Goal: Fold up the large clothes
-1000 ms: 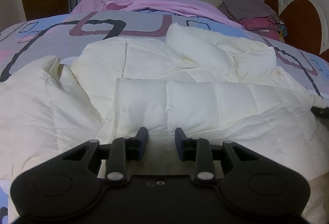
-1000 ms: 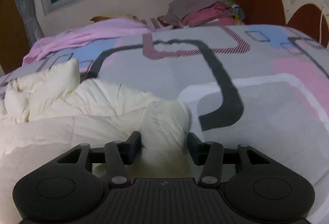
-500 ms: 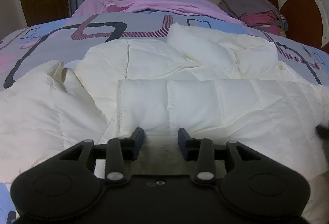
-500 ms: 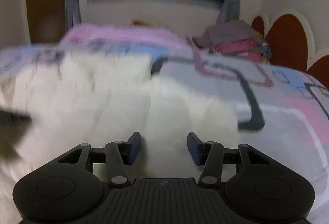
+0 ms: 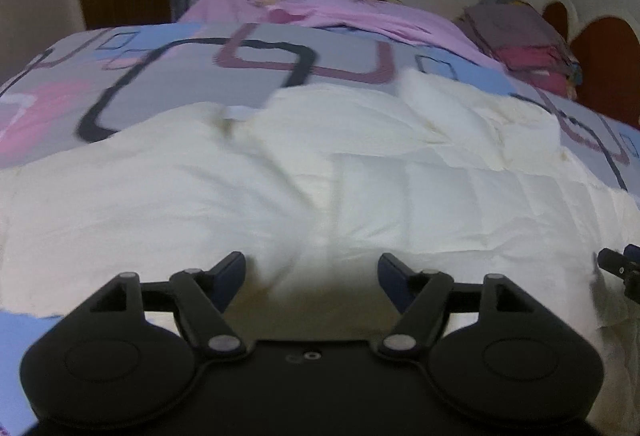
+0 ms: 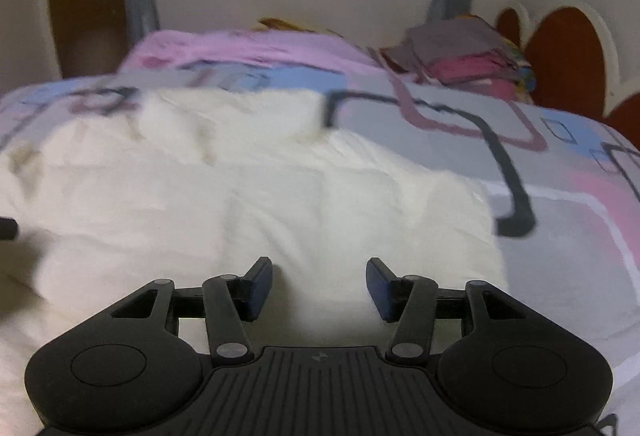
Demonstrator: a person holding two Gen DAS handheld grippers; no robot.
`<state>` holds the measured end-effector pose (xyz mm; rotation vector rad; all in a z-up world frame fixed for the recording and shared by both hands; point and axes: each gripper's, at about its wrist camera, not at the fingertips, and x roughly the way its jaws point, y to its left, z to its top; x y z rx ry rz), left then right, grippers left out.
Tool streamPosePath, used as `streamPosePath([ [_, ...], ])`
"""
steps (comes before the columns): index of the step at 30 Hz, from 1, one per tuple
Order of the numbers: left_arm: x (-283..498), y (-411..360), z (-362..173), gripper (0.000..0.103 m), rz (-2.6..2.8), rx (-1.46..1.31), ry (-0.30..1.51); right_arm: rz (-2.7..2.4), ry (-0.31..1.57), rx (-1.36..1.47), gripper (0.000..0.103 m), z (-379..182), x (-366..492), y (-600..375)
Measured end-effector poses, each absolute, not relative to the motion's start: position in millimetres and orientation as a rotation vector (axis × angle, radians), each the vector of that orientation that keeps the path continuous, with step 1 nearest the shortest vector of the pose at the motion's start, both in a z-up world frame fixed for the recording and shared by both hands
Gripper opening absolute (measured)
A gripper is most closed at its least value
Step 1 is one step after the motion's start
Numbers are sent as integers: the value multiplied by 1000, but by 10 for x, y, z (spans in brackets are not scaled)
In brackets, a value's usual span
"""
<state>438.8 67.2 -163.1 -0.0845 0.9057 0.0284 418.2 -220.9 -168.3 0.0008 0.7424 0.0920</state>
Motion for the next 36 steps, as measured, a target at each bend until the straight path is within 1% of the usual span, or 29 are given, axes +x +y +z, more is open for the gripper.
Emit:
streamPosePath([
  [7,4018,1528,-1483,75,133,-173,885,253,709,-7,52,-1505,4224,-1407],
  [17,3501,3044,-1646,76,413,-395,913,354,755,-19,52,-1692,4394,-455],
  [20,3376,3404,-1710,76,485,-478,899,339,809,-67,52,-1882,4492,-299],
  [25,3350,3828,-1808,76,532,-578,876,322,831,-101,53,-2010,4553,-229],
  [28,3420,3959,-1885,76,526,-625,842,315,817,-54,53,-1951,4550,-262],
  [32,3491,4059,-1943,75,509,-657,767,303,824,-79,53,-2068,4560,-223],
  [33,3503,4075,-1959,74,510,-670,745,301,824,-76,54,-2071,4567,-218],
  [35,3522,4109,-1974,64,526,-680,712,304,823,-64,56,-2076,4577,-226],
  [36,3492,4118,-1974,53,539,-679,698,307,821,-53,57,-2077,4578,-238],
])
